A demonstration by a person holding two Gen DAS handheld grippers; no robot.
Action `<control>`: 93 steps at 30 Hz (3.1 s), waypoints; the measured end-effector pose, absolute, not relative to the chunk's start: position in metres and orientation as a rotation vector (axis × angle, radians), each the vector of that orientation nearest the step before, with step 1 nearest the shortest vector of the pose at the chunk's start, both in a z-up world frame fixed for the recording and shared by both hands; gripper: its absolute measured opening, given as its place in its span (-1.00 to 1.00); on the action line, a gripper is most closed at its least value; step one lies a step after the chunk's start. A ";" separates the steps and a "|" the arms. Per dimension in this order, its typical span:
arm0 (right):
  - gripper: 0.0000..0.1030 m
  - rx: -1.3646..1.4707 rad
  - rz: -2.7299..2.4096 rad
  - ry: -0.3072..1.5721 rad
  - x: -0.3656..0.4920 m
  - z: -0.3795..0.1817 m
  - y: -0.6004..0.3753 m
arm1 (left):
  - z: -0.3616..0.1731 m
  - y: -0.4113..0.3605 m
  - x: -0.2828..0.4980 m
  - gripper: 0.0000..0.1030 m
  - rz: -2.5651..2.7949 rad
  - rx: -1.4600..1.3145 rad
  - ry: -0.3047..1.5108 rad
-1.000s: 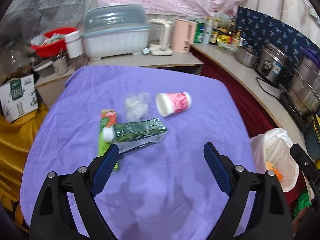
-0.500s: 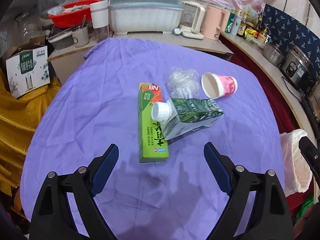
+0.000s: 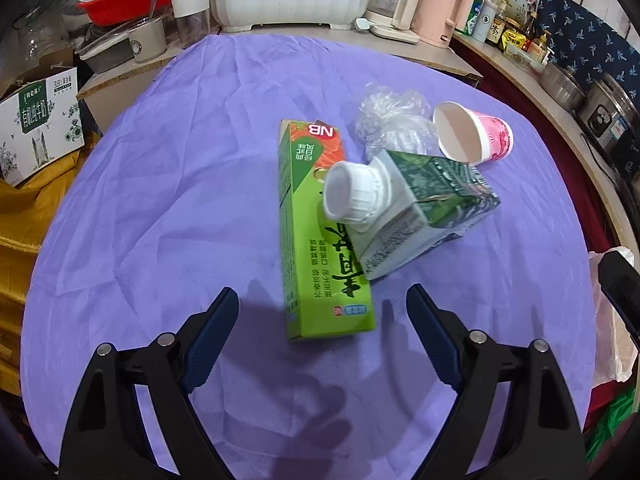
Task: Collect trash
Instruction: 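Grasp the green NB box with the left gripper while the right gripper approaches the green carton, then grasp the green milk carton with the right gripper while the left holds the NB box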
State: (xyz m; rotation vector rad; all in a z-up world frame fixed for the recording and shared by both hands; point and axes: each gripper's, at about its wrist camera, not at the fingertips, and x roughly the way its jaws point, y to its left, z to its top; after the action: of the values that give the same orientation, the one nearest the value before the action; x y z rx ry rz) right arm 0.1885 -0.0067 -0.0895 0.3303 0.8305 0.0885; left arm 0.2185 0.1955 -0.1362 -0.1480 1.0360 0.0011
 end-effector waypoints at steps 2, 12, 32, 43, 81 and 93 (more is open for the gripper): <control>0.12 0.330 0.098 0.839 0.192 -0.093 0.000 | -0.140 0.200 0.220 0.36 -0.004 -0.154 1.046; 0.12 0.331 0.157 0.871 0.211 -0.103 0.039 | -0.138 0.237 0.216 -0.15 0.003 -0.200 1.053; 0.34 0.424 0.115 0.930 0.250 -0.130 0.095 | -0.122 0.287 0.215 -0.16 0.040 -0.251 1.026; 0.38 0.371 0.021 0.963 0.273 -0.143 0.110 | -0.130 0.300 0.224 -0.16 0.045 -0.275 1.046; 0.26 0.299 0.129 0.967 0.236 -0.145 0.072 | -0.142 0.227 0.194 -0.18 -0.076 -0.214 1.100; 0.13 0.302 0.109 0.957 0.230 -0.142 0.059 | -0.132 0.224 0.193 -0.18 -0.067 -0.197 1.080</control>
State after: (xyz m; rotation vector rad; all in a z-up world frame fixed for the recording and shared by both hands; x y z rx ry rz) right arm 0.2303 0.0587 -0.1420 0.3021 0.9572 0.1092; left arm 0.1925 0.2242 -0.1319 -0.1971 1.0803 -0.0672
